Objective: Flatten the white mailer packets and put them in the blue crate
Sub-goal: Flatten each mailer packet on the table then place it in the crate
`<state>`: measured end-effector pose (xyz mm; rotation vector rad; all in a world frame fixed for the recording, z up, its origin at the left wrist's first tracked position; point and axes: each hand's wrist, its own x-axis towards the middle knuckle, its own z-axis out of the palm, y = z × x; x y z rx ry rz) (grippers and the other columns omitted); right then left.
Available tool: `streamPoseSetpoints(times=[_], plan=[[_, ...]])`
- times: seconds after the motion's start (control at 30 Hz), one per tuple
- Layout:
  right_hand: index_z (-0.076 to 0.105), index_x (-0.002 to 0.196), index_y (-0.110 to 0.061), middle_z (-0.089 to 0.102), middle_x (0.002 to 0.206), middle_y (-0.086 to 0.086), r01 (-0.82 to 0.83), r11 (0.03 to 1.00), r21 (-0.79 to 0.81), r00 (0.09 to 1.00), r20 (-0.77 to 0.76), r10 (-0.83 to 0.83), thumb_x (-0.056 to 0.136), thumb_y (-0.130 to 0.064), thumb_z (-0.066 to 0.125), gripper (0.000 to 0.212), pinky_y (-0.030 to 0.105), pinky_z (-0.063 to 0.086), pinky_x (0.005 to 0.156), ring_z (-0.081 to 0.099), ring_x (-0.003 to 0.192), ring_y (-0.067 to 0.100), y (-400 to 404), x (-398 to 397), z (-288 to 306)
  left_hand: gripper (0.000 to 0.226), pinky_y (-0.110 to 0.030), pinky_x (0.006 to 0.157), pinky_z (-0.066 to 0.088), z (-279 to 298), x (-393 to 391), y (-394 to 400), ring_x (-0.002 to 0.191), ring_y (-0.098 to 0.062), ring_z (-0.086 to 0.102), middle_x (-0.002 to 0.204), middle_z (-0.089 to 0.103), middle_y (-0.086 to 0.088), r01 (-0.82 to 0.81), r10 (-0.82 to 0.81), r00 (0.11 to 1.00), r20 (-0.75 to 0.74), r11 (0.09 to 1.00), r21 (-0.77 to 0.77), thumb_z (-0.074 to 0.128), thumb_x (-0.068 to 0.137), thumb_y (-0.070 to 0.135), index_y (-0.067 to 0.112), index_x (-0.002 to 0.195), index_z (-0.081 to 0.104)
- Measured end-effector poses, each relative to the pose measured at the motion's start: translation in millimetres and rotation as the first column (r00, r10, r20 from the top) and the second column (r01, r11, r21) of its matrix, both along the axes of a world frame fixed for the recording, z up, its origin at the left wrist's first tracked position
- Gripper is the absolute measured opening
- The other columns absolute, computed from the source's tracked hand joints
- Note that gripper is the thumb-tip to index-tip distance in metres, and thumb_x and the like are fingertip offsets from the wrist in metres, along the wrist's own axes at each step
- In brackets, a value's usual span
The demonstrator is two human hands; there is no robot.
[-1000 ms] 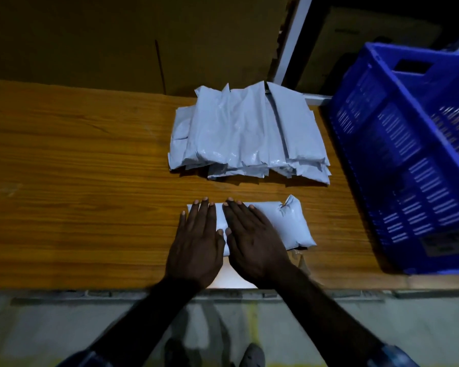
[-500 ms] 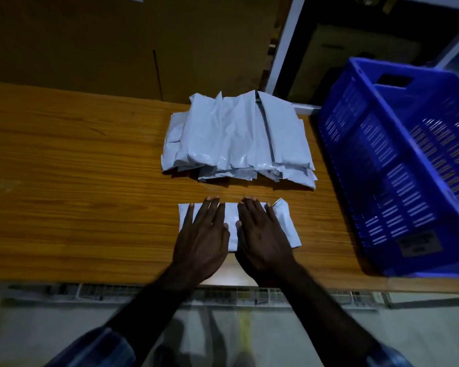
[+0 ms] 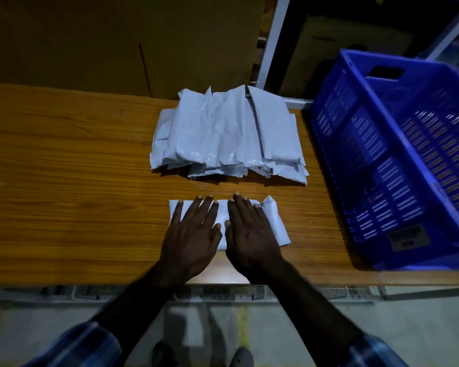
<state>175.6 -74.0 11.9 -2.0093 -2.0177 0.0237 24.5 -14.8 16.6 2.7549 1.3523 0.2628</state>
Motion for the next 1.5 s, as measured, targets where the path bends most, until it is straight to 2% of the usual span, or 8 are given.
streamPoseSetpoints(times=[0.17,0.27,0.4,0.67,0.87,1.03,1.3,1.5], plan=[[0.059,0.126,0.005,0.059,0.131,0.025,0.013,1.0,0.012,0.998,0.056,-0.014,0.1,-0.027,0.029,0.051,0.054,0.038,0.108,0.056,0.123,0.038,8.9,27.2,22.3,0.058,-0.05,0.114,0.016,8.7,15.0,1.0,0.141,-0.023,0.038,0.149,0.045,-0.008,0.039,-0.039,0.999,0.008,0.999,0.005,0.024,0.097,0.039,0.013,0.142,0.049],[0.053,0.137,0.0,0.049,0.144,0.023,0.049,0.997,-0.062,0.994,0.102,-0.043,0.103,-0.034,0.022,0.056,0.052,0.027,0.117,0.044,0.137,0.036,6.4,40.6,15.8,0.058,-0.056,0.115,0.024,8.1,28.6,-1.9,0.14,-0.024,0.039,0.147,0.048,-0.008,0.061,-0.06,0.998,-0.011,0.998,0.008,0.022,0.099,0.041,0.014,0.141,0.051],[0.038,0.149,-0.008,0.03,0.158,0.018,0.074,0.994,-0.076,0.997,-0.007,-0.074,0.105,-0.04,0.019,0.058,0.046,0.015,0.122,0.024,0.148,0.032,2.0,43.2,5.7,0.056,-0.056,0.116,0.018,-0.2,30.6,-2.5,0.144,-0.023,0.032,0.152,0.041,-0.007,0.067,-0.067,0.998,0.001,0.998,0.023,0.024,0.1,0.043,0.016,0.144,0.047],[0.033,0.153,-0.009,0.023,0.162,0.013,0.095,0.995,-0.012,0.995,-0.003,-0.095,0.106,-0.038,0.023,0.056,0.043,0.015,0.123,0.016,0.151,0.025,-1.7,39.9,0.0,0.056,-0.057,0.117,0.016,-2.8,29.8,-1.1,0.147,-0.022,0.024,0.156,0.035,-0.006,0.099,-0.099,0.995,-0.007,0.993,0.058,0.024,0.101,0.044,0.016,0.146,0.044],[0.027,0.155,-0.01,0.017,0.163,0.012,0.08,0.993,-0.091,0.996,0.045,-0.076,0.105,-0.042,0.015,0.061,0.041,0.004,0.123,0.013,0.152,0.025,1.5,40.6,6.1,0.066,-0.047,0.121,0.007,6.4,26.2,5.2,0.149,-0.018,0.018,0.158,0.03,-0.002,0.086,-0.086,0.996,0.011,0.993,-0.074,0.012,0.098,0.053,0.02,0.149,0.037],[0.046,0.144,-0.002,0.039,0.153,0.018,-0.025,1.0,-0.007,0.999,0.033,0.025,0.104,-0.034,0.023,0.056,0.052,0.022,0.119,0.032,0.145,0.029,7.3,19.7,18.1,0.059,-0.058,0.116,0.02,16.3,1.1,8.9,0.145,-0.024,0.03,0.15,0.044,-0.006,0.056,-0.056,0.998,0.017,0.998,-0.002,0.02,0.099,0.042,0.012,0.142,0.049],[0.038,0.146,0.005,0.03,0.157,0.021,-0.085,0.985,0.151,0.995,0.056,0.078,0.106,-0.024,0.039,0.05,0.052,0.03,0.114,0.024,0.149,0.029,2.1,10.9,-0.6,0.059,-0.052,0.118,0.015,0.8,-6.9,6.9,0.149,-0.02,0.019,0.159,0.028,-0.004,0.057,-0.057,0.998,-0.011,0.997,-0.047,0.018,0.101,0.042,0.015,0.149,0.037],[0.039,0.146,0.005,0.029,0.157,0.023,-0.078,0.994,0.072,0.993,0.099,0.071,0.106,-0.026,0.033,0.051,0.052,0.028,0.116,0.027,0.147,0.032,5.3,11.0,-5.2,0.061,-0.05,0.117,0.015,3.7,-7.1,9.4,0.147,-0.021,0.024,0.156,0.035,-0.005,0.073,-0.077,0.996,-0.047,0.994,-0.087,0.017,0.1,0.045,0.014,0.147,0.041]])
